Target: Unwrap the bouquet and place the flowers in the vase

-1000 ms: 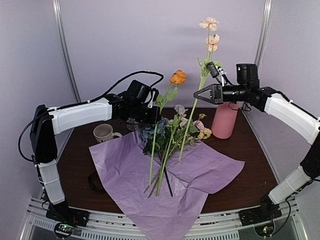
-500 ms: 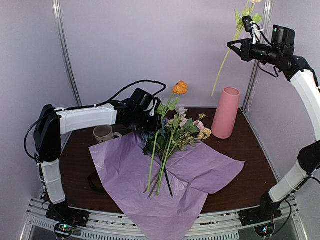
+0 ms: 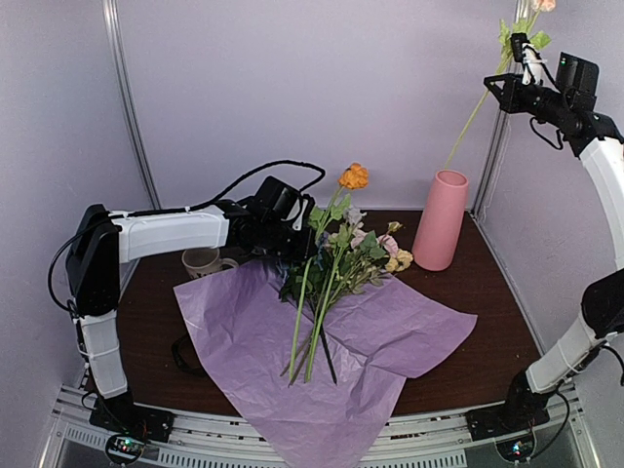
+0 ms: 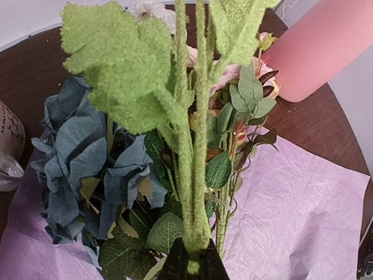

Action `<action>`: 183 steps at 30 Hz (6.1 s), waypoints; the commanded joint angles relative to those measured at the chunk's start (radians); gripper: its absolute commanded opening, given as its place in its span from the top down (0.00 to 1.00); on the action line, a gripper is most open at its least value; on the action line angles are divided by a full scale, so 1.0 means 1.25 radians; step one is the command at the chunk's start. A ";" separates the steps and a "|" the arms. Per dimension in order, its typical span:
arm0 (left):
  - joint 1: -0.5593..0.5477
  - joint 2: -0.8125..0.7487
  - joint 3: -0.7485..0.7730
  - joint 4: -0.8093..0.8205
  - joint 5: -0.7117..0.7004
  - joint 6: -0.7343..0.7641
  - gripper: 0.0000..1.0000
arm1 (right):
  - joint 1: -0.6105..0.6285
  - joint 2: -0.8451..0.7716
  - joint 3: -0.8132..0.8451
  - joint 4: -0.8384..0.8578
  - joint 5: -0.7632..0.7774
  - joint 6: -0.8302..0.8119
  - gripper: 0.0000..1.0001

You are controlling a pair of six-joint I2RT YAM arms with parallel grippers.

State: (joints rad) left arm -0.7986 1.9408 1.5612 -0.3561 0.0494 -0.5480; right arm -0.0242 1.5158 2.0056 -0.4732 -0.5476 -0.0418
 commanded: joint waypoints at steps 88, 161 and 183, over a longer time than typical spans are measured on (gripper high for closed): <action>-0.022 -0.188 -0.166 0.331 0.076 -0.048 1.00 | 0.390 0.093 -0.465 0.310 -0.338 0.374 0.37; -0.054 -0.189 -0.254 0.276 0.084 -0.033 0.02 | 0.279 0.062 -0.099 0.013 -0.195 0.085 1.00; -0.075 -0.127 -0.186 0.261 0.137 -0.053 0.02 | 0.078 -0.016 0.176 0.029 0.124 -0.048 1.00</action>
State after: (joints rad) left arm -0.8852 1.7733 1.2945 -0.0322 0.1978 -0.6033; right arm 0.1116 1.4700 2.2250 -0.4446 -0.4843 -0.0734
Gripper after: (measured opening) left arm 0.978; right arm 0.010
